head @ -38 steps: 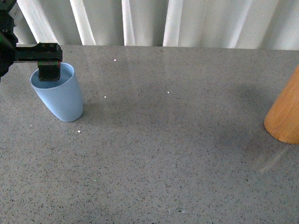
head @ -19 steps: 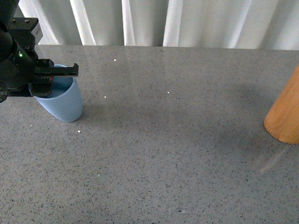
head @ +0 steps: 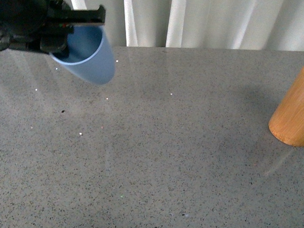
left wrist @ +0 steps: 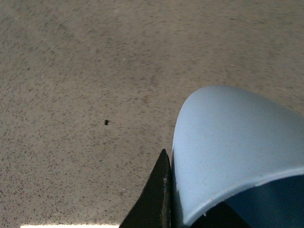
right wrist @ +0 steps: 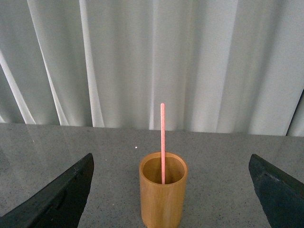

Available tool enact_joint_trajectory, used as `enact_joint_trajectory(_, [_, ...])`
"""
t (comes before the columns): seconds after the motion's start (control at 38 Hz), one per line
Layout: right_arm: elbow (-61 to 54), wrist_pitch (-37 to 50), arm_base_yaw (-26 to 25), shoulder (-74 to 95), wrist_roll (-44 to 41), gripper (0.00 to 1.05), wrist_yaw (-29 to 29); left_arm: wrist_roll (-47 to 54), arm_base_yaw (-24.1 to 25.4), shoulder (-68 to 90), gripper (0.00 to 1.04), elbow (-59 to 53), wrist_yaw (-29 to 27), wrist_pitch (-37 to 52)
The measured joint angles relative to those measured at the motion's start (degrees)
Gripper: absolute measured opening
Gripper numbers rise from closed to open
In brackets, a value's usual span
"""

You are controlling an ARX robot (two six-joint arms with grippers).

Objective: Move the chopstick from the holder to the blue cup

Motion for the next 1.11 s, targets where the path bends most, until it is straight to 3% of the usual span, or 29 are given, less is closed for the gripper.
enact_joint_trajectory(0.16, [0.0,0.0,0.0,0.0,0.0,0.95,0.0,4.2,-7.9,-0.9,0.04,1.1,0.0,-3.5])
enact_joint_trajectory(0.47, [0.0,0.0,0.0,0.0,0.0,0.95,0.0,4.0,-17.1,6.2,0.04,4.8,-0.2,-4.6])
enact_joint_trajectory(1.11, [0.0,0.0,0.0,0.0,0.0,0.95,0.0,4.0,-18.4,17.7,0.04,8.3,-4.7,-2.4])
